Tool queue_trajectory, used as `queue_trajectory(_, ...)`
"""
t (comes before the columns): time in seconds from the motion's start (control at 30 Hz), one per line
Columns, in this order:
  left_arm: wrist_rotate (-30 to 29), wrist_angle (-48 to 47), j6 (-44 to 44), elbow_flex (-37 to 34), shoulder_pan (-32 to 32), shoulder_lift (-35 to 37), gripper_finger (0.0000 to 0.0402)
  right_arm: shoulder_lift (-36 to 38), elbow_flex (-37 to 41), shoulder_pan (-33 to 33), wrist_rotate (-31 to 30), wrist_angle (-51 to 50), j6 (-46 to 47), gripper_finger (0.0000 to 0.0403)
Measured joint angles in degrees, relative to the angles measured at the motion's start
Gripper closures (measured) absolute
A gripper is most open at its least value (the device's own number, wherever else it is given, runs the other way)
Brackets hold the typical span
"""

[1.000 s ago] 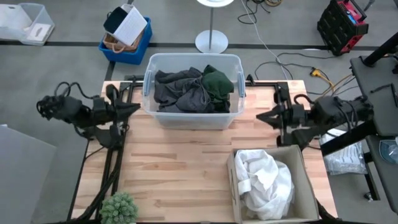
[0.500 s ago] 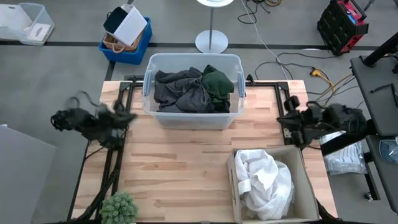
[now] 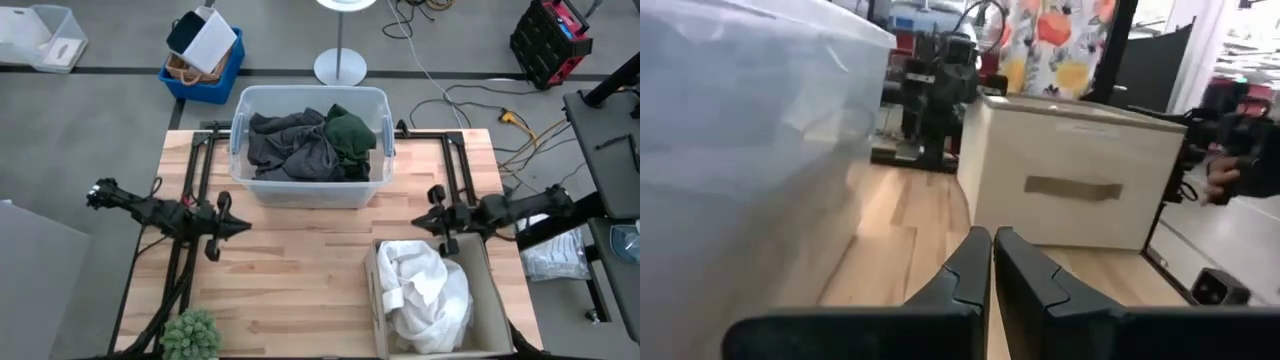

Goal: Sort clothes
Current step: Return to Home Position

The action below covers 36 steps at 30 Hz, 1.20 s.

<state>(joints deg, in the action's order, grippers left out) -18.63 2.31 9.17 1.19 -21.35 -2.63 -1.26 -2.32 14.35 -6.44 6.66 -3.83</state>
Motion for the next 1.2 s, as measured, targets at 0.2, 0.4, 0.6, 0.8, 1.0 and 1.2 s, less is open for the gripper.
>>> queue_trajectory(0.2, -0.9, -0.15, 0.39, 0.87, 0.03, -3.28, 0.0401, -0.19, 1.55, -0.01, -5.02, 1.4, -0.36, 0.0393)
queue_trajectory(0.4, -0.9, -0.41, 0.35, 0.79, 0.03, -5.49, 0.0401, -0.67, 1.61, -0.02, -16.02, -0.4, 7.39, 0.0391)
queue_trajectory(0.6, -0.92, -0.16, 0.35, 0.79, 0.03, -7.23, 0.0401, -0.9, 1.63, 0.0, -16.06, -1.06, 21.27, 0.039)
queue_trajectory(0.8, -0.91, -0.37, 0.35, 0.79, 0.03, -8.39, 0.0401, -0.85, 1.65, 0.0, -16.08, -0.78, 22.62, 0.039)
queue_trajectory(1.0, -0.9, -0.22, 0.35, 0.79, 0.03, -9.13, 0.0401, -0.72, 1.44, -0.04, -6.6, -1.01, 20.37, 0.039)
queue_trajectory(1.2, -0.9, -0.3, 0.37, 0.79, 0.03, -9.53, 0.0401, -0.88, 1.04, -0.02, 8.12, -0.96, 20.22, 0.039)
